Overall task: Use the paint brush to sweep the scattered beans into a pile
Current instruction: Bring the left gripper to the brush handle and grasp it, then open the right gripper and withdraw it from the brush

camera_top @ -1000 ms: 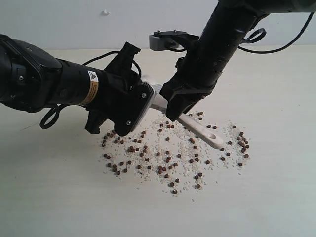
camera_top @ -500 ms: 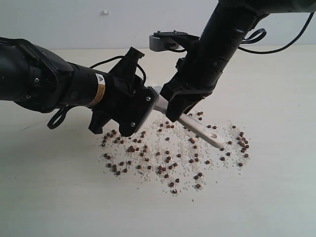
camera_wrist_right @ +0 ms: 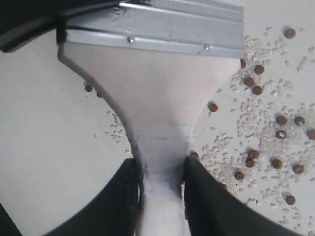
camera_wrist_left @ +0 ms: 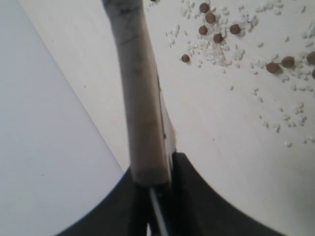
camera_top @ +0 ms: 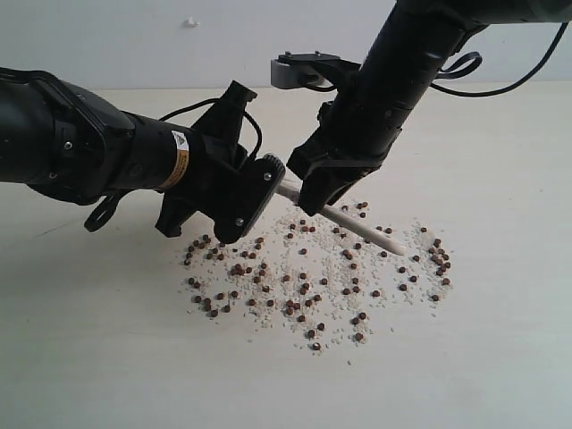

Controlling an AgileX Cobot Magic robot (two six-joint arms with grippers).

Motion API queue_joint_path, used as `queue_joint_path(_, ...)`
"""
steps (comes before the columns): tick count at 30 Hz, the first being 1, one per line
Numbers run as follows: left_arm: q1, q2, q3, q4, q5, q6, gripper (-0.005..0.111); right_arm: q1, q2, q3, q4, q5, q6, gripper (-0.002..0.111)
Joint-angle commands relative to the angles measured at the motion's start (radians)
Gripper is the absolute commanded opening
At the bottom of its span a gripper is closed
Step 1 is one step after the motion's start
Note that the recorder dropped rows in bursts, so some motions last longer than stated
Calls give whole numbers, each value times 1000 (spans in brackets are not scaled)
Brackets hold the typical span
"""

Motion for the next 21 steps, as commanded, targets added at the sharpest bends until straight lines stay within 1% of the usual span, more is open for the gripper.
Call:
queue_joint_path(1, 0, 3, -4, -10, 22, 6, 0, -4, -4, -10, 7, 8, 2, 13)
queue_joint_path(2, 0, 3, -4, -10, 22, 6, 0, -4, -4, -10, 7, 8, 2, 23)
queue_joint_path(3, 0, 3, -4, -10, 22, 6, 0, -4, -4, -10, 7, 8, 2, 28)
queue_joint_path(4, 0, 3, -4, -10, 23, 4, 0, -4, -4, -10, 7, 8, 2, 37)
queue_joint_path(5, 0, 3, -4, -10, 23, 4, 0, -4, -4, -10, 7, 8, 2, 41)
queue_joint_path(7, 0, 3, -4, -10, 23, 2, 0, -4, -4, -10, 7, 8, 2, 46)
queue_joint_path(9, 0, 3, -4, -10, 24, 2, 0, -4, -4, -10, 7, 8, 2, 48)
queue_joint_path(14, 0, 3, -4, -10, 47, 2, 0, -4, -23, -10, -1, 8, -3, 49)
queue_joint_path(18, 0, 3, -4, -14, 47, 0, 0, -4, -83, -10, -62, 12, -10, 49)
queue_joint_path(21, 0, 3, -4, -46, 49, 0, 0, -4, -156, -10, -124, 14, -7, 49)
